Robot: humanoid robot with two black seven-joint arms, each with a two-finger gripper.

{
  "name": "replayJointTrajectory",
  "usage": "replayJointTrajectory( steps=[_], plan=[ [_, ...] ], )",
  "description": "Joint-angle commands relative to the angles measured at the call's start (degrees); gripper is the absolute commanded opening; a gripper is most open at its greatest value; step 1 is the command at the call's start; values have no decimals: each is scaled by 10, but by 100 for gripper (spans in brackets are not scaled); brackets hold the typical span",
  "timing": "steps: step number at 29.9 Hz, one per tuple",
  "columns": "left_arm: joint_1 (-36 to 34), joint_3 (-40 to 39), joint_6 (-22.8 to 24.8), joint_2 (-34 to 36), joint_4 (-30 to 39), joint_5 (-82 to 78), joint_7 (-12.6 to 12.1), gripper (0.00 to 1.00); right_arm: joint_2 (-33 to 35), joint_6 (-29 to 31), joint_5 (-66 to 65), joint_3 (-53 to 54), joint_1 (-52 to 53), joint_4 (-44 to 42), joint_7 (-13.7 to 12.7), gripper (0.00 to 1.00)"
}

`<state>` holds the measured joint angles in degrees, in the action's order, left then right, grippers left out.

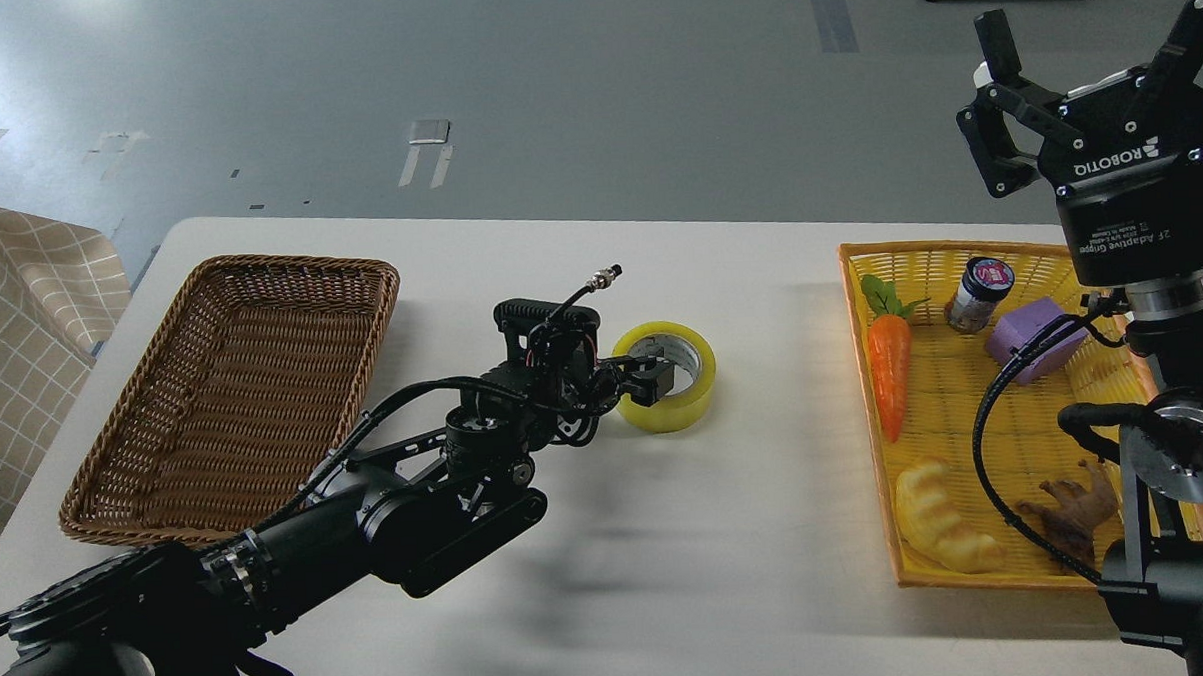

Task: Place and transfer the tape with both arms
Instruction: 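Grip the tape roll's rim with the left gripper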

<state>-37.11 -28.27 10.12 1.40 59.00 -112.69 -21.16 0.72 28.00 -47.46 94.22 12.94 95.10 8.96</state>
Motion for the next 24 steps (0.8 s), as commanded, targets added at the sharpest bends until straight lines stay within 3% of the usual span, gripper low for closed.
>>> replayJointTrajectory(
  steps=[1, 12, 18, 21, 24],
  plan=[
    [-1, 4, 0, 0, -5, -3, 8, 97, 1, 0, 0, 0, -3, 2, 0, 100],
    [-19, 19, 2, 3, -31, -3, 6, 95, 2, 0, -1, 1, -4, -1, 0, 100],
    [-20, 19, 10, 3, -33, -3, 2, 86, 2, 0, -1, 1, -6, -2, 0, 100],
    [-20, 19, 12, 2, -35, -3, 2, 77, 3, 0, 0, 1, -8, -2, 0, 100],
    [-21, 19, 15, 2, -35, -3, 2, 60, 2, 0, -1, 0, -12, -3, 1, 100]
  ],
)
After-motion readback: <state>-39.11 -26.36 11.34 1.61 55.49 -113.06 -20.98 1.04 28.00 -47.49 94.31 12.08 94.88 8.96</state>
